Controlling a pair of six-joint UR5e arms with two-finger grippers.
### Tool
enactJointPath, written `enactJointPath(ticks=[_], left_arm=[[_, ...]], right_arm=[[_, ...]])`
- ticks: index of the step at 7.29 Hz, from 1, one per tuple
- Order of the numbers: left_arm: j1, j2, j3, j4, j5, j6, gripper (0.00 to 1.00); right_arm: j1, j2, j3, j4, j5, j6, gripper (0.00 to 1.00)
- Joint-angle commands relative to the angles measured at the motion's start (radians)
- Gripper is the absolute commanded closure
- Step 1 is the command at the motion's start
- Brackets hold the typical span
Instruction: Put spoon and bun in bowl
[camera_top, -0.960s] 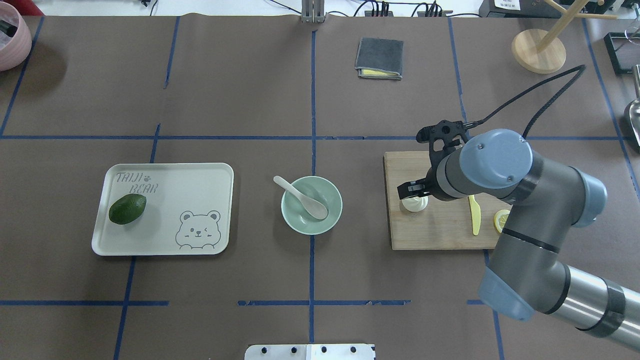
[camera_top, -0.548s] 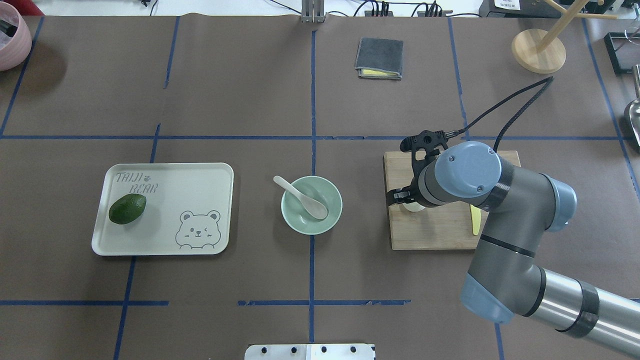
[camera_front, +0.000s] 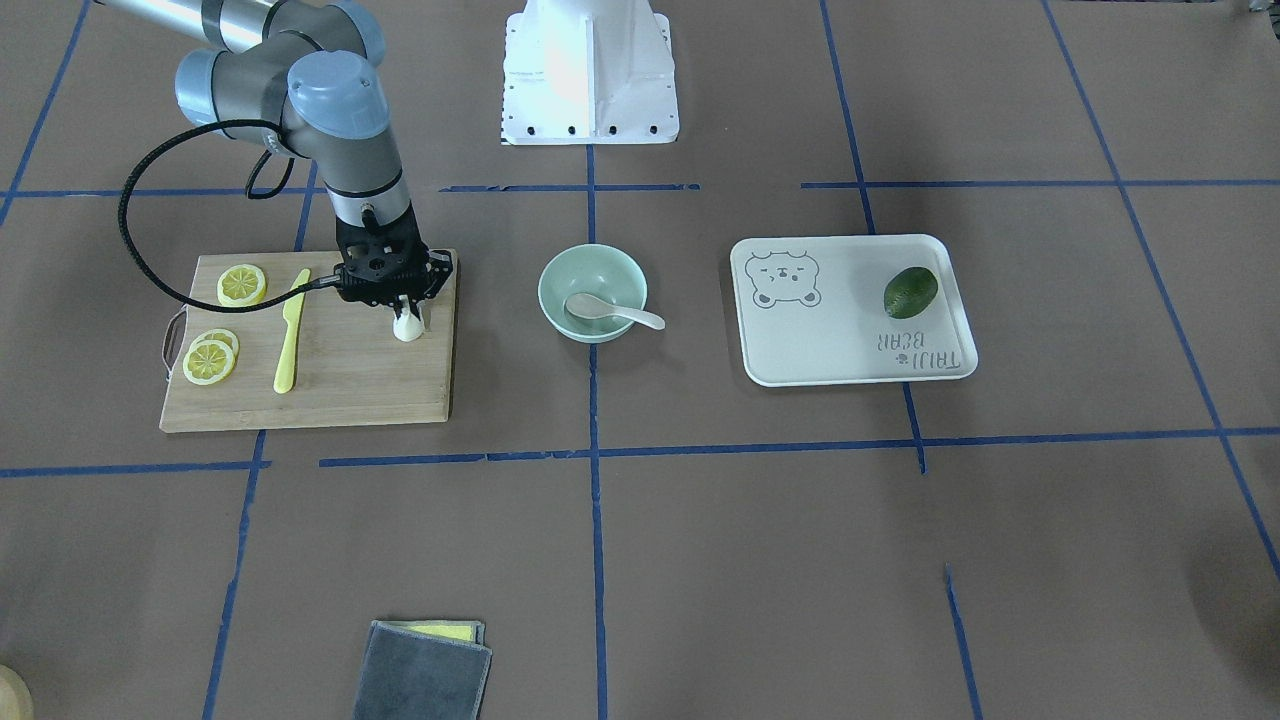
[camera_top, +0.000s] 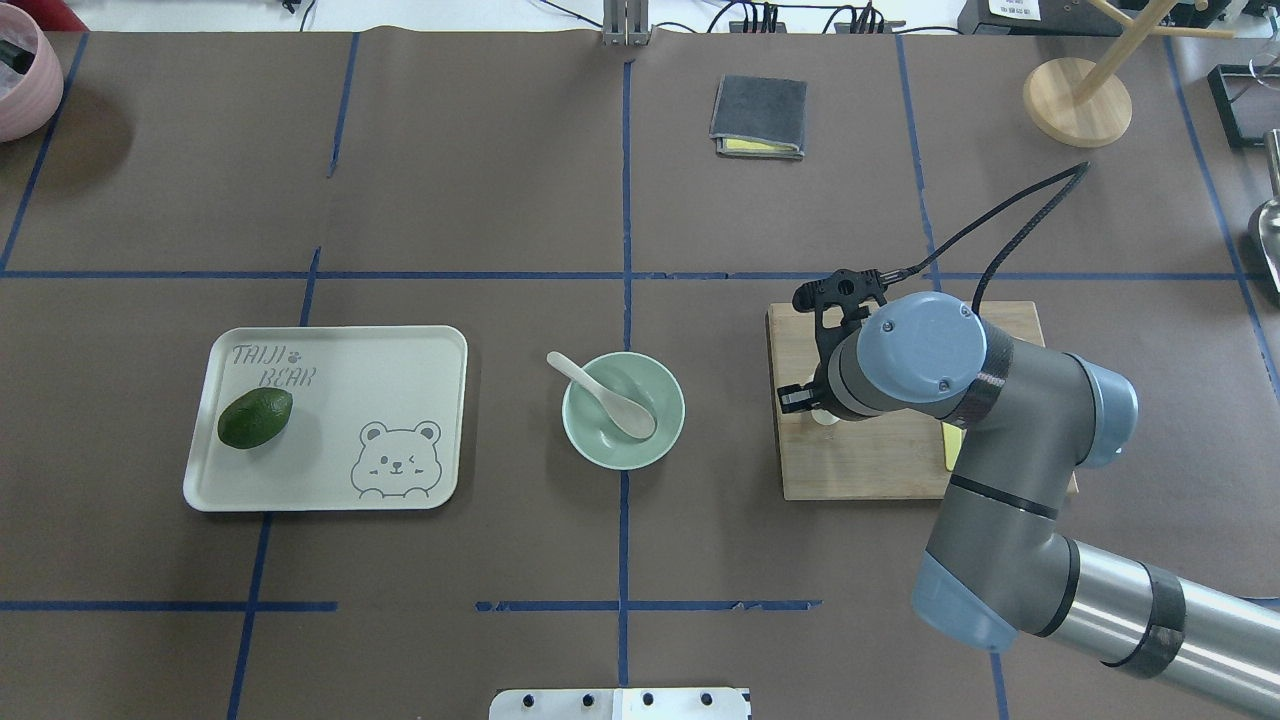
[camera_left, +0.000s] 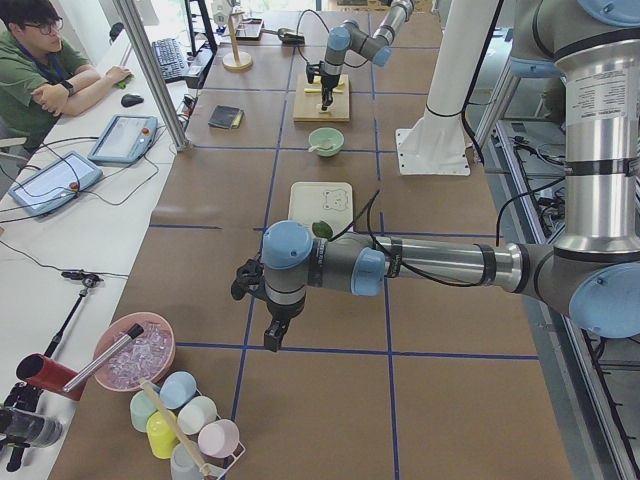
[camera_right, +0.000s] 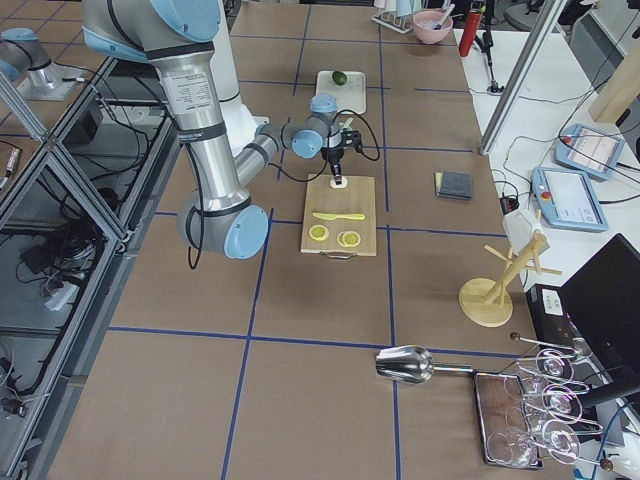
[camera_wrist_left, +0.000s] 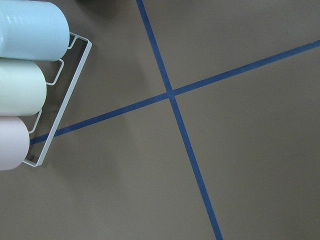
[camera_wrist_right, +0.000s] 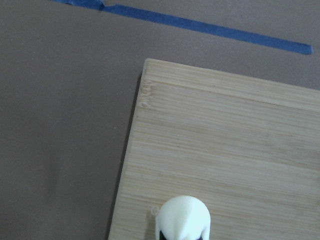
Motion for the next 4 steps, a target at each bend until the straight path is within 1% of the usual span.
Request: enactJointPath(ticks=[1, 2, 3, 4], left_arm=[[0.0, 0.0, -0.002, 0.001, 0.0, 0.0, 0.0], [0.0, 0.0, -0.002, 0.0, 0.0, 0.0, 0.0], [0.0, -0.001, -0.002, 0.001, -0.002, 0.0, 0.0], [0.0, -0.001, -0.004, 0.001, -0.002, 0.0, 0.0]], right_arm=[[-0.005, 0.112, -0.005, -0.047, -0.003, 0.077, 1.0], [-0.008, 0.219, -0.014, -0.126, -0.003, 0.12, 1.0], [-0.016, 0.328, -0.054, -0.197, -0.004, 0.165, 1.0], [-0.035, 0.392, -0.11, -0.202, -0.012, 0.194, 1.0]])
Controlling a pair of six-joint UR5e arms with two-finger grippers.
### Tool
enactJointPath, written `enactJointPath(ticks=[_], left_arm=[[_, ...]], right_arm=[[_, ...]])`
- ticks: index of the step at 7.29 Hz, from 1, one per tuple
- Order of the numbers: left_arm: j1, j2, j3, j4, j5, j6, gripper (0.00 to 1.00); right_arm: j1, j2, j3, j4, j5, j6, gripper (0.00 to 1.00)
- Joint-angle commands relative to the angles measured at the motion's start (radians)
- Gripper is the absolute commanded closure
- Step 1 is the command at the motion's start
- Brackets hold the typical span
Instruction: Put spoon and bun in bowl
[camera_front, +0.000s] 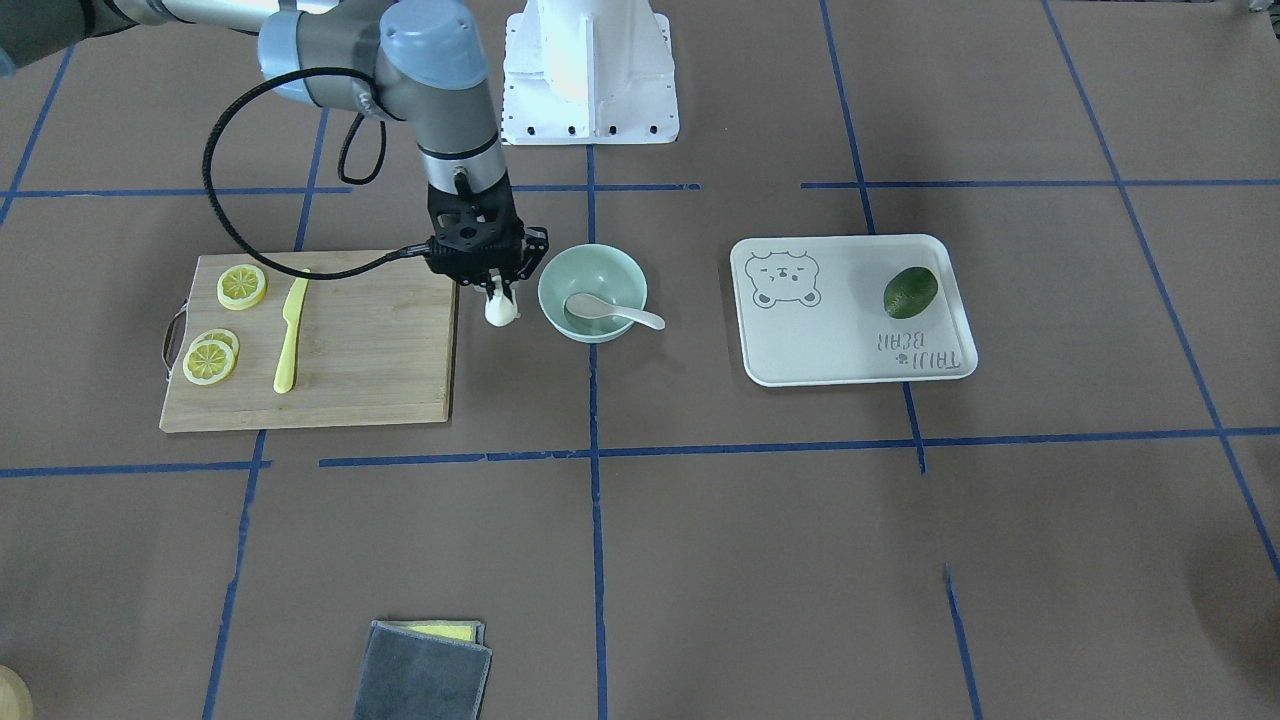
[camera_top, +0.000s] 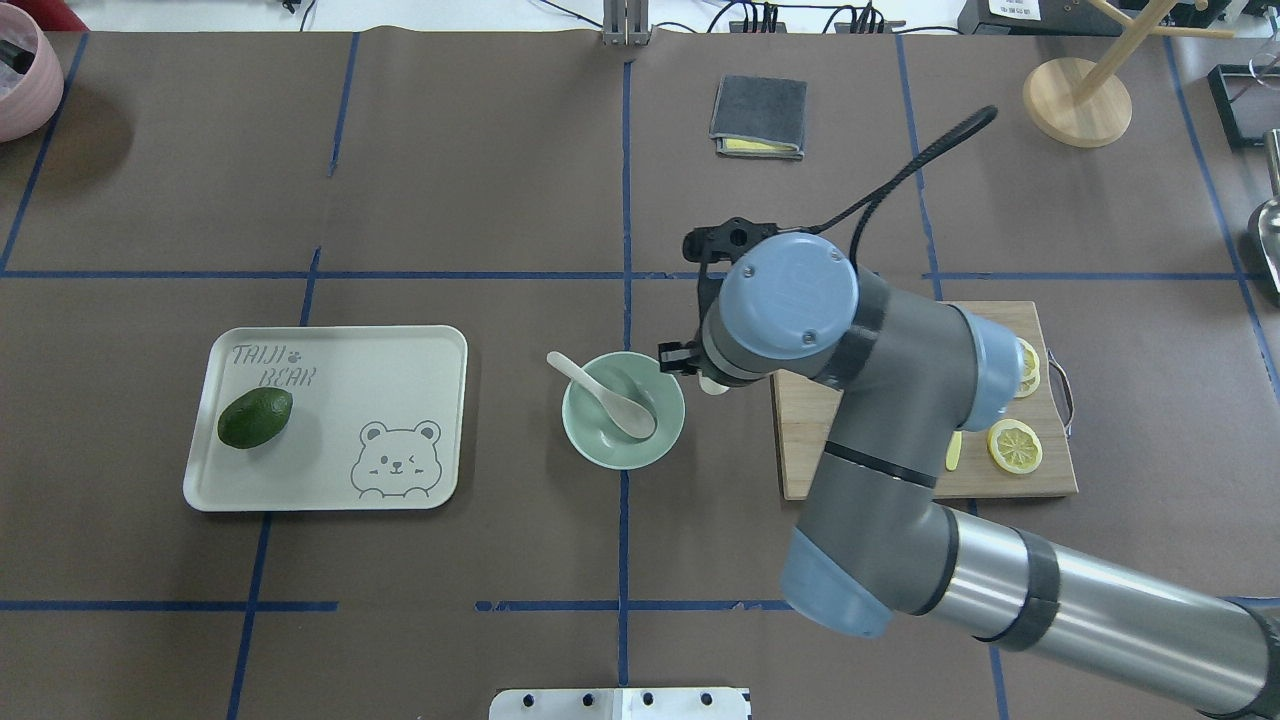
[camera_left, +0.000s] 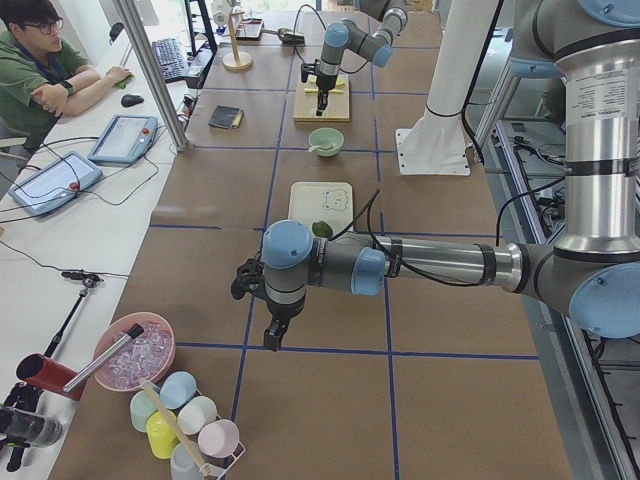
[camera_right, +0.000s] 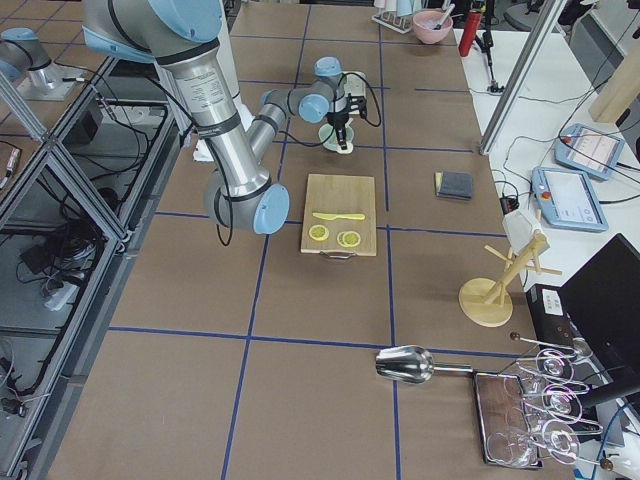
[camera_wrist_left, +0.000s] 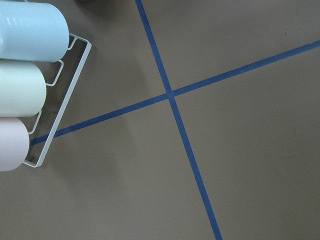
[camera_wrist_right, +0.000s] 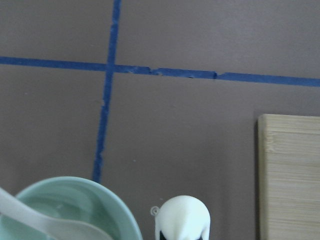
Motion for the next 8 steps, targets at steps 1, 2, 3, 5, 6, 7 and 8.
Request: enactJointPath(ticks=[1, 2, 3, 5, 6, 7, 8], left_arm=[[0.0, -0.001, -0.003, 0.0, -0.001, 0.0, 0.0], [0.0, -0.001, -0.003, -0.001, -0.001, 0.0, 0.0], [0.0, -0.001, -0.003, -0.001, -0.001, 0.0, 0.0], [0.0, -0.001, -0.004, 0.0, -0.002, 0.0, 0.0], [0.0, -0.001, -0.006, -0.001, -0.002, 0.0, 0.0], [0.0, -0.001, -0.004, 0.0, -0.002, 0.0, 0.0], [0.0, -0.001, -0.004, -0.001, -0.002, 0.0, 0.0]], right_arm=[[-0.053, 0.155, -0.124, -0.042, -0.043, 0.078, 1.0], [-0.086, 0.165, -0.164, -0.04, -0.069, 0.08, 0.95], [-0.097, 0.162, -0.169, -0.038, -0.078, 0.078, 0.27], [-0.103, 0.16, -0.168, -0.035, -0.106, 0.074, 0.0], [-0.103, 0.16, -0.16, -0.035, -0.105, 0.069, 0.0], [-0.103, 0.162, -0.156, -0.035, -0.105, 0.061, 0.0], [-0.101, 0.16, -0.148, -0.034, -0.105, 0.06, 0.0]])
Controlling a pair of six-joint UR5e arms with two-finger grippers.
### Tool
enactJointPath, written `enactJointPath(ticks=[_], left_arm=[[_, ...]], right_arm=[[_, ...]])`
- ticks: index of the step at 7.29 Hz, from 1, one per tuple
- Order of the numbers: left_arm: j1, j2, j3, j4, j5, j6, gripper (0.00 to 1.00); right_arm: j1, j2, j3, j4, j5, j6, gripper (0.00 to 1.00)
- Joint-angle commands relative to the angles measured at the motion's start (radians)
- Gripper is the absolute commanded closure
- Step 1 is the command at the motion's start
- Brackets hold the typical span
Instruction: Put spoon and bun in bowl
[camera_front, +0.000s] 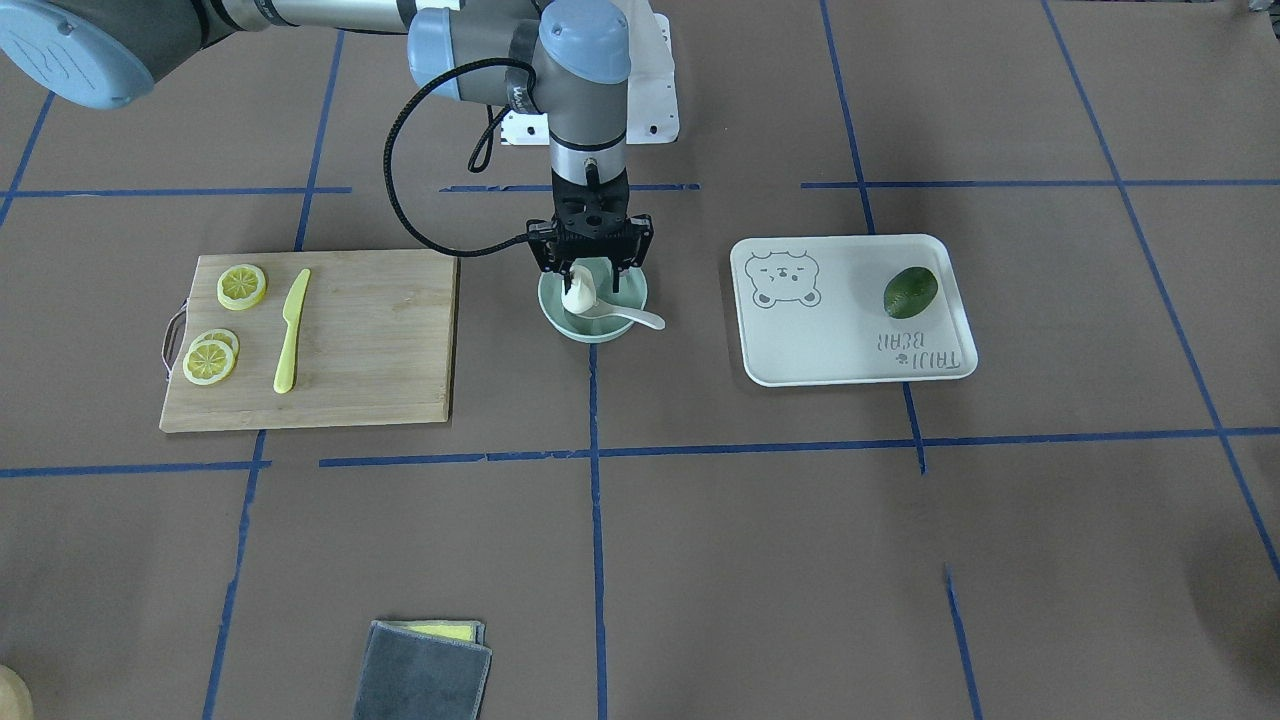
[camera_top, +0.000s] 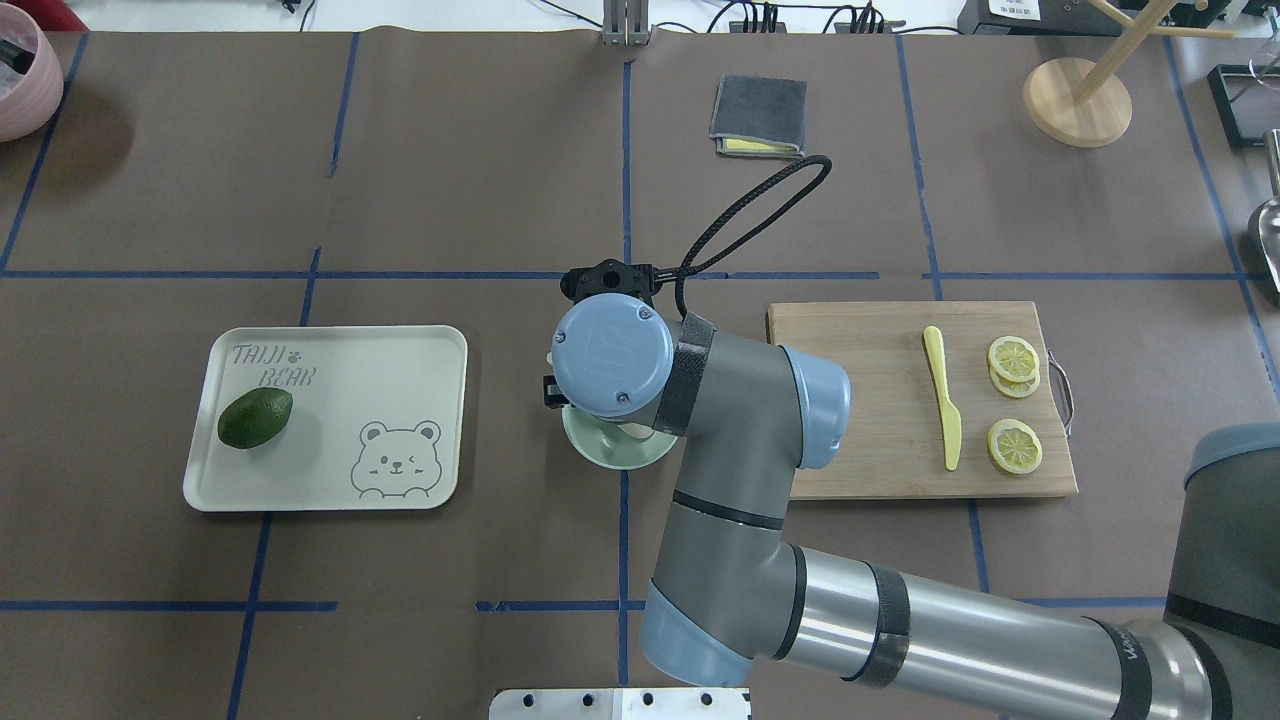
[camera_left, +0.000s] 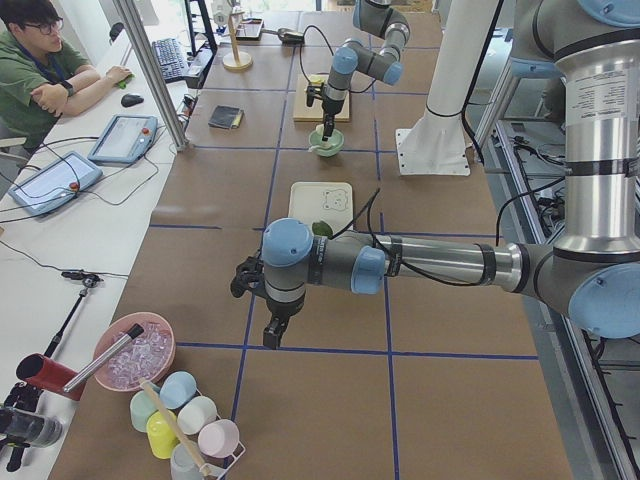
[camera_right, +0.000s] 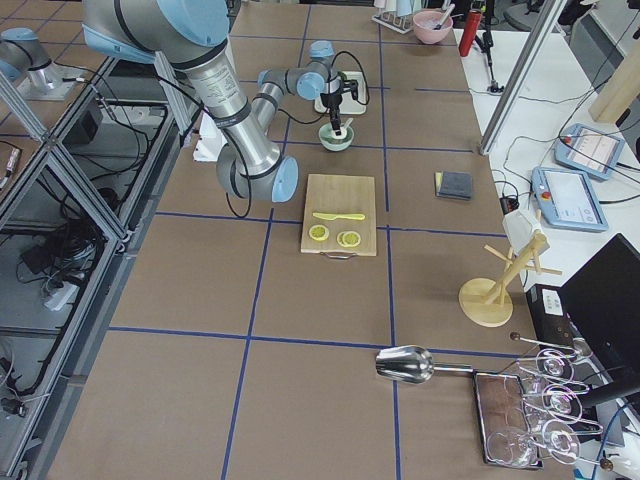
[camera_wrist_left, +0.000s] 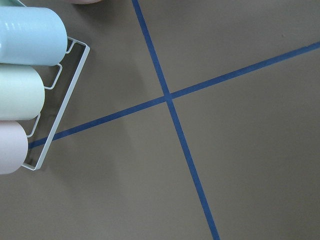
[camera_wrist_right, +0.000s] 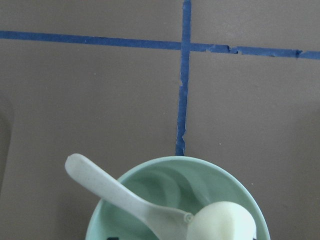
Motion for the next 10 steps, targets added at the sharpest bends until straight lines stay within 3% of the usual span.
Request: enactJointPath(ticks=[1, 4, 5, 8, 9, 10], left_arm=[[0.0, 0.0, 0.0, -0.001, 0.0, 0.0, 0.0], [0.0, -0.002, 0.002, -0.001, 0.0, 0.0, 0.0], [0.0, -0.002, 0.0, -0.001, 0.001, 0.0, 0.0], [-0.002, 0.008, 0.029, 0.011, 0.001, 0.002, 0.0], [-0.002, 0.011, 0.037, 0.027, -0.053, -0.002, 0.0], [-0.002, 0.009, 0.034, 0.125, -0.169, -0.003, 0.0]], right_arm=[[0.005, -0.004, 0.016, 0.0, 0.001, -0.009, 0.0], [0.037, -0.004, 0.033, -0.003, 0.018, -0.037, 0.0], [0.089, -0.013, 0.06, -0.006, 0.077, -0.058, 0.0], [0.385, -0.144, 0.118, -0.009, 0.325, -0.388, 0.0], [0.518, -0.205, 0.116, -0.011, 0.427, -0.571, 0.0], [0.633, -0.274, 0.113, -0.011, 0.498, -0.75, 0.0]])
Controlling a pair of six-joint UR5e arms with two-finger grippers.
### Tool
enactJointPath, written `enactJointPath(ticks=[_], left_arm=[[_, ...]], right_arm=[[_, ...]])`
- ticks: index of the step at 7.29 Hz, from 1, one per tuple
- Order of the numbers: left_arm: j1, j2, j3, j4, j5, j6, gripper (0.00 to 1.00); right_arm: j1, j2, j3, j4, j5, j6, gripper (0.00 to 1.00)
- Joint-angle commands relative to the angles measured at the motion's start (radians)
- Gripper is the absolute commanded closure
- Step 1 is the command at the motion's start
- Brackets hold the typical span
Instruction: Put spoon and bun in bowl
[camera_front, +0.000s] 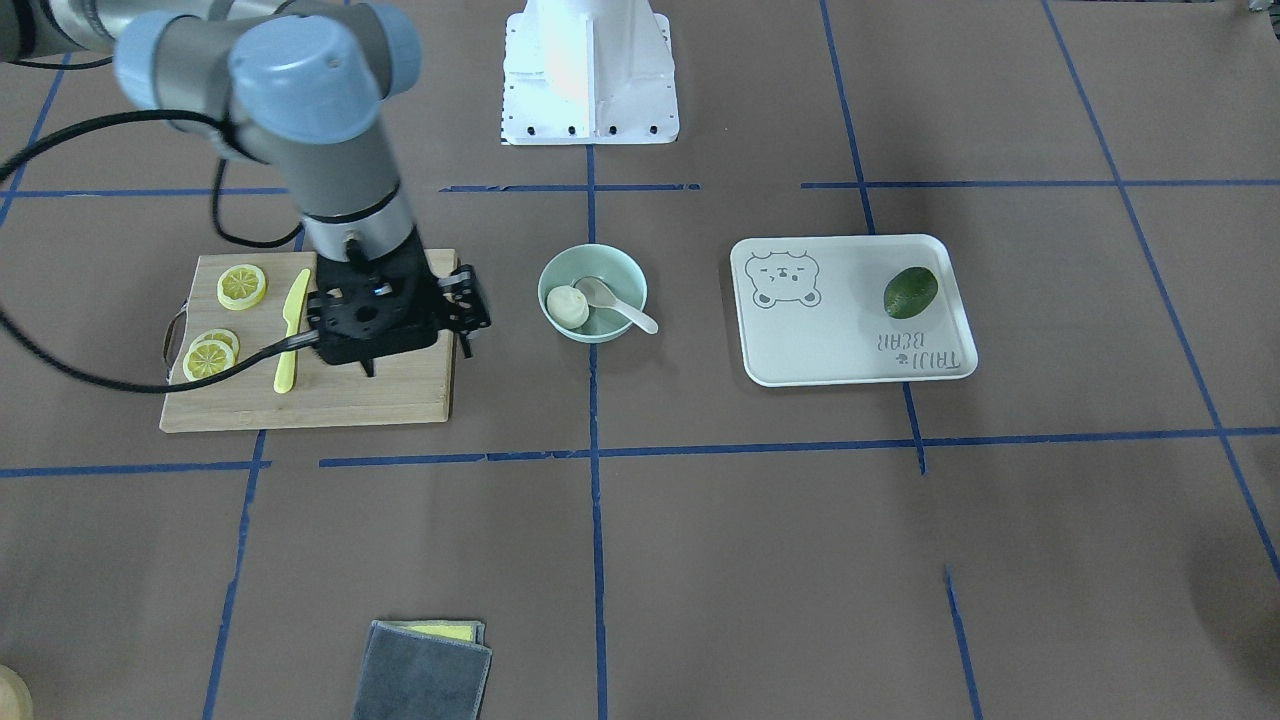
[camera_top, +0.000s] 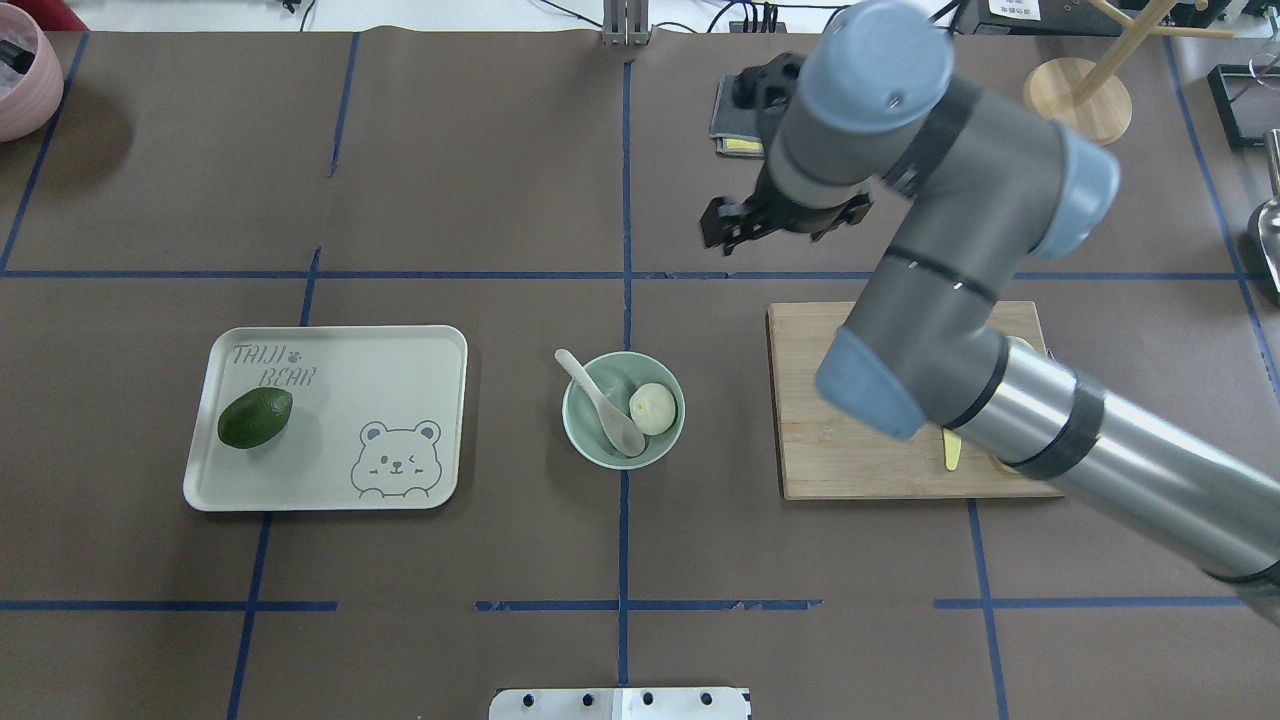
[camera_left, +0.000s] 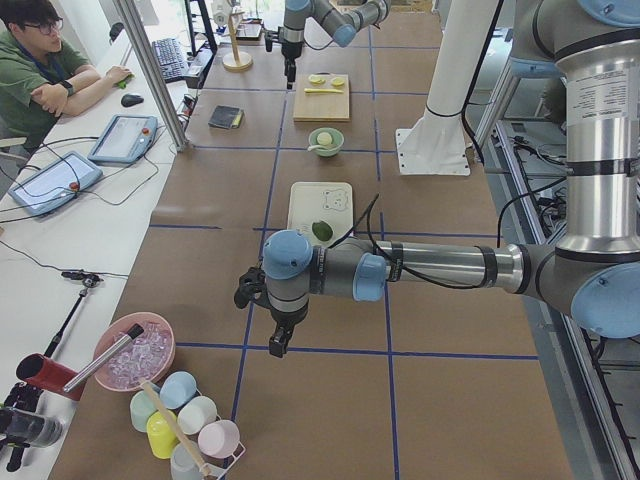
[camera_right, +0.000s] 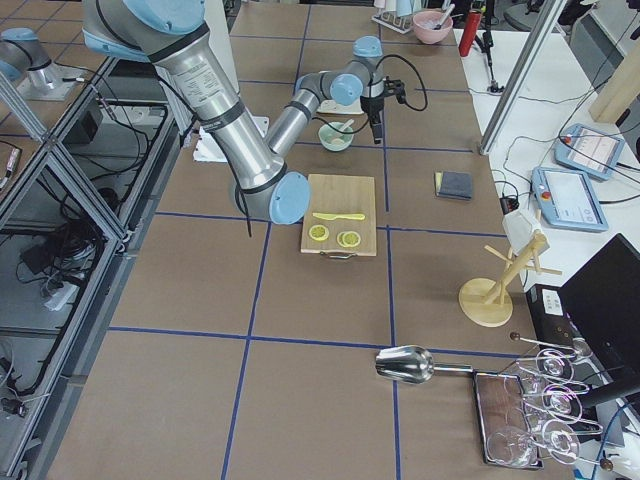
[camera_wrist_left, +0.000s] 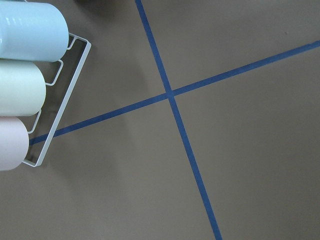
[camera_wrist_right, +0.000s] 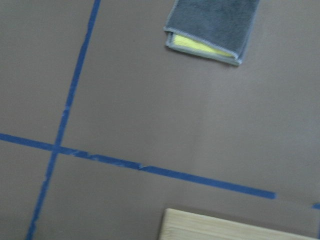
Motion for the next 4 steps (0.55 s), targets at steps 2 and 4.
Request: enactJointPath(ticks=[2, 4], left_arm=[[0.0, -0.002, -0.011, 0.117, -0.114, 0.004, 0.0], [-0.002, -0.019, -0.007, 0.116, -0.114, 0.004, 0.0]], right_arm=[[0.362, -0.192, -0.036, -0.002, 0.229, -0.467, 0.0], [0.502, -0.348, -0.076, 0.01, 0.229, -0.753, 0.0]])
